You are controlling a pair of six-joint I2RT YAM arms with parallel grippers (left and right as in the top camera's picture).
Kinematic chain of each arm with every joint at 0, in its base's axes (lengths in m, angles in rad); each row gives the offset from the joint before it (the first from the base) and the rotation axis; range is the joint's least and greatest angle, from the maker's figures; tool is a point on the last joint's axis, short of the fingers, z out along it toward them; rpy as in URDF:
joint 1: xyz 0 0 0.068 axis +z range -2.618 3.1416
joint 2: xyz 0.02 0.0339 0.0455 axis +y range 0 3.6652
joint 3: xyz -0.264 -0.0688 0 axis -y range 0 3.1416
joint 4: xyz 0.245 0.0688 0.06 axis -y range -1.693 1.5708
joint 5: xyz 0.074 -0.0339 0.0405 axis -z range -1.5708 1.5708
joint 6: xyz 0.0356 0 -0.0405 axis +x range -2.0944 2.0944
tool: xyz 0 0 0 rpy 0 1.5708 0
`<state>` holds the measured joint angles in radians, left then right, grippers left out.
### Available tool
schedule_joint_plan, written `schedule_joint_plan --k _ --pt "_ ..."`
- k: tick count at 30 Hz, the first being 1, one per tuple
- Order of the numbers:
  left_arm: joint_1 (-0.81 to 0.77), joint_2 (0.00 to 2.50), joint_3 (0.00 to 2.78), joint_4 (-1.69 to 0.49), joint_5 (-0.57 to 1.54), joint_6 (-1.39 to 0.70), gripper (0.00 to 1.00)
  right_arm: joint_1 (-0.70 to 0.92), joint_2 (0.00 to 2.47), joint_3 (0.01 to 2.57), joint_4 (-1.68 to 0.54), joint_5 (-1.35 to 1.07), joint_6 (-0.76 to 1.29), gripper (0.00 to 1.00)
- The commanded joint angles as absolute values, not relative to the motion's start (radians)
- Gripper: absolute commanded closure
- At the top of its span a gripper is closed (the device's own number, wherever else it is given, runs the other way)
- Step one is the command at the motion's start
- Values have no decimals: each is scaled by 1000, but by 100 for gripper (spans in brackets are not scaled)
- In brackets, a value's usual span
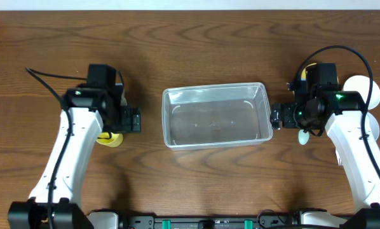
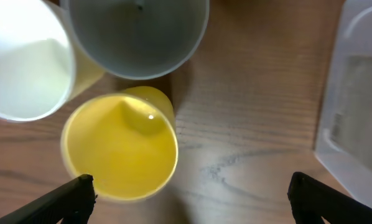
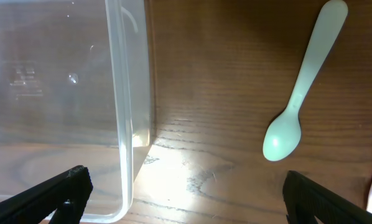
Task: Pack container
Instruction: 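Move the left gripper over the yellow cup and grasp it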
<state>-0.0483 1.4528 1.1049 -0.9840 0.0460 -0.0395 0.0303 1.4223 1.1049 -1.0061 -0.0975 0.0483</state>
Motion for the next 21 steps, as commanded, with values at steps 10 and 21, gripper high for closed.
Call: schedule_joint_plan --k 10,21 --pt "-44 1555 953 -821 44 -51 26 37 1427 1123 -1015 -102 59 1" --pt "-44 1554 954 -825 44 -51 79 37 1427 1123 -1014 -101 58 1"
